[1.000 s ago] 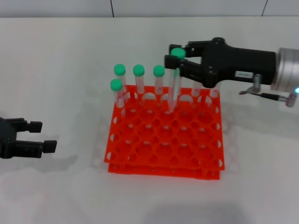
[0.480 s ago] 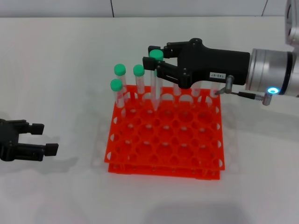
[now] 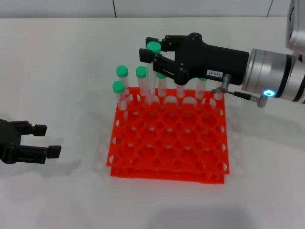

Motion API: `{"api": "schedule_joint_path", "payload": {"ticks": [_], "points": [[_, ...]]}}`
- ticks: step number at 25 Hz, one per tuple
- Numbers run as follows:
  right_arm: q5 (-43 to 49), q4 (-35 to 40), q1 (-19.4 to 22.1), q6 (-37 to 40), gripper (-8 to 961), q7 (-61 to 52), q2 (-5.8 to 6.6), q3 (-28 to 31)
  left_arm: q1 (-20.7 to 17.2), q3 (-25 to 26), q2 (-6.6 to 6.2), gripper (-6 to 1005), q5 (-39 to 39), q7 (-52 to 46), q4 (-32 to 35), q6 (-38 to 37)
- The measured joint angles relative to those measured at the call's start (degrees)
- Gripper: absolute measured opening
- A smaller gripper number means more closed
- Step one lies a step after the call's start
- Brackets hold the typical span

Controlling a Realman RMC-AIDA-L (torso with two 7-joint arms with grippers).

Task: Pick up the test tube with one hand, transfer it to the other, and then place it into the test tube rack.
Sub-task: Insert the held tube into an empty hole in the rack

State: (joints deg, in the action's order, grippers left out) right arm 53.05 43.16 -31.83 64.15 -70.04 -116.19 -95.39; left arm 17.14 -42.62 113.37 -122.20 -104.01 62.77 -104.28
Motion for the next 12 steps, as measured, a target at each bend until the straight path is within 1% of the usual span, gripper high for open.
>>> {"api": "schedule_joint_path", "payload": {"ticks": [5,9,12], "points": [[-2.8,-0.7,0.0,-1.5,266,2.3,0.01,-2.1,0.1,0.2,0.00,890,0.0,0.5,0.0,0.1],[-9.9,-2.2,-0.3,-3.4,266,7.5,0.00,-6.4,0.1,0.2,0.09,891,0.0,1.1,-0.3,0.3],[-14.1,-2.9,-0.5,-4.5,266,10.7,0.00,-9.0,0.4,0.2,-0.11,891,-0.1,1.3,-1.2,0.4]]}}
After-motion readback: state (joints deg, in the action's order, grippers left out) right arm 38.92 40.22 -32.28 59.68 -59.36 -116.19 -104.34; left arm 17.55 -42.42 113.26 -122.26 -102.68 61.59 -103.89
